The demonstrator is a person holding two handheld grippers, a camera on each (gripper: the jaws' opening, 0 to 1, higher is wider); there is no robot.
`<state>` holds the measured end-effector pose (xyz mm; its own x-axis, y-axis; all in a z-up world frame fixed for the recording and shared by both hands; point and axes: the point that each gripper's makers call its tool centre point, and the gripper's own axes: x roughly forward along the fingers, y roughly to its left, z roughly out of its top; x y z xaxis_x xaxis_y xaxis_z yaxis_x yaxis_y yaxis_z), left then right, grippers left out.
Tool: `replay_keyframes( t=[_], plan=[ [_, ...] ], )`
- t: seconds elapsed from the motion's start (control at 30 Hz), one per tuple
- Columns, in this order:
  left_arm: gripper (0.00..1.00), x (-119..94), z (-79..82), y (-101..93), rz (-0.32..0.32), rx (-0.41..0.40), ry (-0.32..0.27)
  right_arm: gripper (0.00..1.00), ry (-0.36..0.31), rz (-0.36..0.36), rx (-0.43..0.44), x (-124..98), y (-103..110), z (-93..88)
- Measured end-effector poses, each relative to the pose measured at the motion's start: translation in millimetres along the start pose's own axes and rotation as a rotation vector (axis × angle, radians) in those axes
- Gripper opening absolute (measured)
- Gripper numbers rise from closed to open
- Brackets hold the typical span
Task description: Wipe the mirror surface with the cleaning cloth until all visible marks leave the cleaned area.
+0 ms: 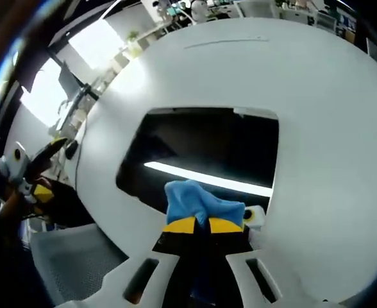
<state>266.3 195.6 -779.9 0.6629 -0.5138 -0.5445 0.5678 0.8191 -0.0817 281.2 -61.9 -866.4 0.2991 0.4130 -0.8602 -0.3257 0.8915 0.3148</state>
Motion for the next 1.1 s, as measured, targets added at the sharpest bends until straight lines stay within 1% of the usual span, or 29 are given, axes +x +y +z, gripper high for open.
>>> replay_keyframes(
  t=[0.37,0.67,0.8,0.97,1.1],
  plan=[
    [1.00,1.1,-0.8,-2.1,-0.003,0.001,-0.002,0.00,0.000,-0.018,0.014,-6.0,-11.2,-2.9],
    [1.00,0.8,-2.4,-1.4,-0.001,-0.002,0.001,0.00,-0.002,-0.027,0.051,-11.0,-24.2,-5.0],
    [1.00,1.8,-2.1,-2.4,-0.002,-0.001,0.003,0.00,-0.001,-0.028,0.054,-11.1,-25.7,-5.1],
    [1.00,3.7,-0.8,-2.7,-0.005,-0.002,0.001,0.00,-0.001,-0.031,0.053,-10.5,-26.0,-3.7],
    [1.00,4.1,-0.8,-3.3,-0.004,-0.003,0.001,0.00,-0.016,-0.045,0.045,-9.7,-29.3,0.8]
  ],
)
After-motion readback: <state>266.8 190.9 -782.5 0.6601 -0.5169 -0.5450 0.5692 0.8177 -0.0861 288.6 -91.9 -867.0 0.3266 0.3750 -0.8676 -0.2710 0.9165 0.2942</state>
